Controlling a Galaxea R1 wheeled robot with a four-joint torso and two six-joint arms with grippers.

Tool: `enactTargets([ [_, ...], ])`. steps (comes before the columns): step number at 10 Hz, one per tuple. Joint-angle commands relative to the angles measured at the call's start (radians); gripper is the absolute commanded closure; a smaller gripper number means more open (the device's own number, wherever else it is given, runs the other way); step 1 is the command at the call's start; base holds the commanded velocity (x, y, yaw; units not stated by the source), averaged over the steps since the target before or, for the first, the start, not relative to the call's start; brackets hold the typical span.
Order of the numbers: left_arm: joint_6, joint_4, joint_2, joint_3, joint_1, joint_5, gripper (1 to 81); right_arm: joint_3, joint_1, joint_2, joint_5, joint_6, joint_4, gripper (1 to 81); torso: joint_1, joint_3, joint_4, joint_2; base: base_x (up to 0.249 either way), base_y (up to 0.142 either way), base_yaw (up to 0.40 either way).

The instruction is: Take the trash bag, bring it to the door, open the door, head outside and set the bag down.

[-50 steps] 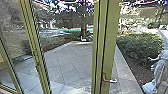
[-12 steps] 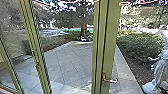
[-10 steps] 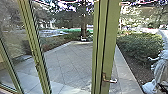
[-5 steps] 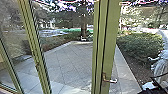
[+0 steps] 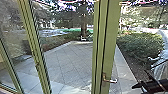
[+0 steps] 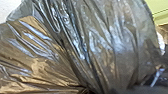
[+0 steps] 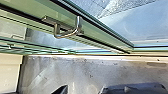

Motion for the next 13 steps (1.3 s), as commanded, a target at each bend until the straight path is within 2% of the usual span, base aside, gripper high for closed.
enactTargets([
  [1,0.0,-0.006,0.01,-0.009,-0.041,0.079,81.1,-0.039,0.144,0.017,-0.047,0.02,0.02,1.0,0.0,0.0,0.0,0.0,0.0,0.0,0.0],
  [2,0.0,-0.008,0.013,-0.013,-0.04,0.079,81.1,-0.067,0.155,0.055,-0.07,0.031,0.02,1.0,0.0,0.0,0.0,0.0,0.0,0.0,0.0],
  [5,0.0,-0.006,0.02,-0.013,-0.041,0.08,81.1,-0.142,0.16,0.149,-0.076,0.037,0.022,1.0,0.0,0.0,0.0,0.0,0.0,0.0,0.0],
  [13,0.0,-0.005,0.036,-0.032,-0.041,0.076,81.1,-0.3,0.19,0.307,-0.077,0.102,0.02,1.0,0.0,-0.001,0.0,0.001,0.0,0.0,0.0],
])
